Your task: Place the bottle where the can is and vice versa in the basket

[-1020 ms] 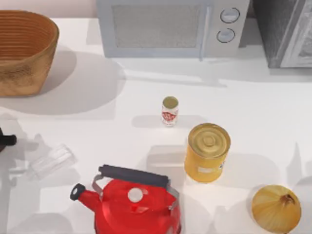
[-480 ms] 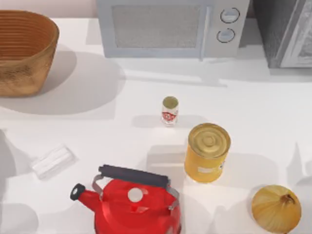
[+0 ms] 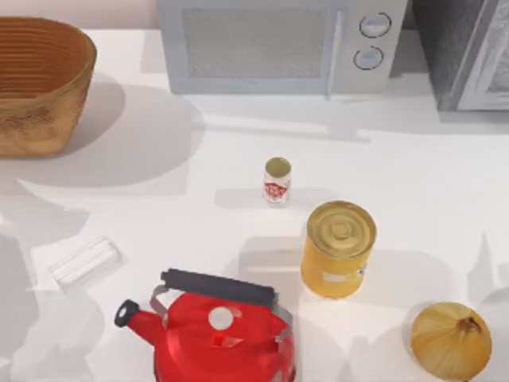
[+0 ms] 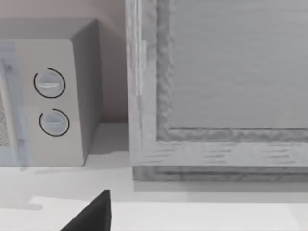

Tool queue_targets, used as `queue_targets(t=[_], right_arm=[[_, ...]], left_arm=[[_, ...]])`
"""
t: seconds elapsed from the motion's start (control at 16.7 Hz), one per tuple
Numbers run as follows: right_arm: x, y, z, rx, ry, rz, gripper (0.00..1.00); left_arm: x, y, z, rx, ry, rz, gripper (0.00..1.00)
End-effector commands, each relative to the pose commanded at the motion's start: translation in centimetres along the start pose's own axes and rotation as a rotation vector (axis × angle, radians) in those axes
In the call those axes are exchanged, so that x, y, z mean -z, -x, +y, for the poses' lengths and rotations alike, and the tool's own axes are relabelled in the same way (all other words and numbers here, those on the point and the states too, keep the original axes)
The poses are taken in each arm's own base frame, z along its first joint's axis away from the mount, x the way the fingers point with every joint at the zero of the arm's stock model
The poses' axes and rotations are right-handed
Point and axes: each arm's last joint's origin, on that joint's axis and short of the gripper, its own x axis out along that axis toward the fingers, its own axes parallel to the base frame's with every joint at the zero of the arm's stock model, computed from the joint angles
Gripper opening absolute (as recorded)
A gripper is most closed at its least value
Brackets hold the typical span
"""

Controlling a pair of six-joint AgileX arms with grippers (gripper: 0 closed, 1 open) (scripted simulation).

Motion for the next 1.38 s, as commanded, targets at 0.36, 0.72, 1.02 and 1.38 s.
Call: queue_targets(t=[0.36,0.72,1.02,1.38], right_arm=[[0.0,0.0,0.0,0.0,0.0,0.0,1.0],[0.0,0.0,0.0,0.0,0.0,0.0,1.0],[0.0,0.0,0.0,0.0,0.0,0.0,1.0],[0.0,0.0,0.0,0.0,0.0,0.0,1.0]], left_arm=[[-9.5,1.1,-11.2,0.228,-0.098,-0.017,0.0],[-10.9,2.0,-13.8,0.279,-0.119,-0.02,0.0],[-10.3,0.7,-14.1,0.281,-0.12,-0.02,0.0],[-7.4,-3.4,-14.9,0.279,-0.119,-0.02,0.0]])
